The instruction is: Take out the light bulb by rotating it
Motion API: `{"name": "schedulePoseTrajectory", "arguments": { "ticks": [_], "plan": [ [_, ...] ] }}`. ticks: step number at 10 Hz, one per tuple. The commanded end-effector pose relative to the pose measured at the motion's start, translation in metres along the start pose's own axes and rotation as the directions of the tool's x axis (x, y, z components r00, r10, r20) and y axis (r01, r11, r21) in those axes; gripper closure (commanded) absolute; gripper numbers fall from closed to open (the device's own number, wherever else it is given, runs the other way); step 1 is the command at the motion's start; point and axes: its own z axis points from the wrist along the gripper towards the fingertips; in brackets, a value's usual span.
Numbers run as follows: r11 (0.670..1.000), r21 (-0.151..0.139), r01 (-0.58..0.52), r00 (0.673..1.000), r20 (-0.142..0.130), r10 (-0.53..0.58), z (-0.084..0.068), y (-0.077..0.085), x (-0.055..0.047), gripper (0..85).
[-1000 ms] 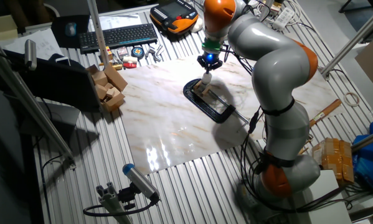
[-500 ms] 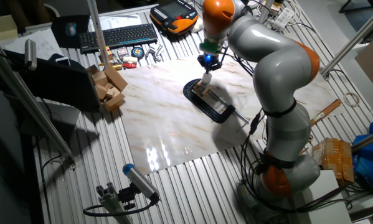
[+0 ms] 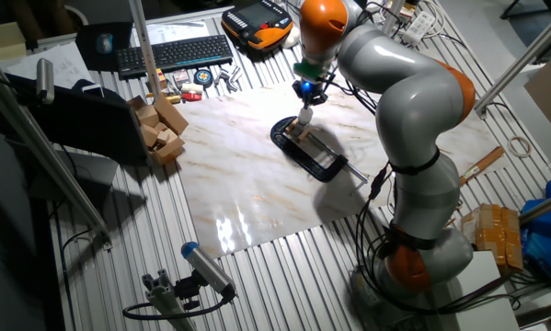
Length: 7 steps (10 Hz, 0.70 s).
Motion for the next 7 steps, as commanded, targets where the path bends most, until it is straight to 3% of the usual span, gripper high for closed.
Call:
{"name": "schedulePoseTrajectory", "arguments": {
  "ticks": [1, 2, 5, 6, 7],
  "plan": [
    [0.722, 0.014, -0.691, 0.721, -0.04, 0.691, -0.0001, -0.0001, 0.0, 85.0],
    [0.646, 0.019, -0.763, 0.646, -0.038, 0.763, 0.0001, 0.0, -0.0001, 85.0],
    [0.455, -0.003, -0.891, 0.454, -0.057, 0.889, 0.0006, 0.0006, 0.0001, 85.0],
    [0.358, -0.018, -0.933, 0.359, -0.062, 0.931, 0.0003, 0.0008, -0.0002, 85.0],
    [0.31, -0.027, -0.95, 0.311, -0.065, 0.948, 0.0, 0.0008, -0.0003, 85.0]
  ]
}}
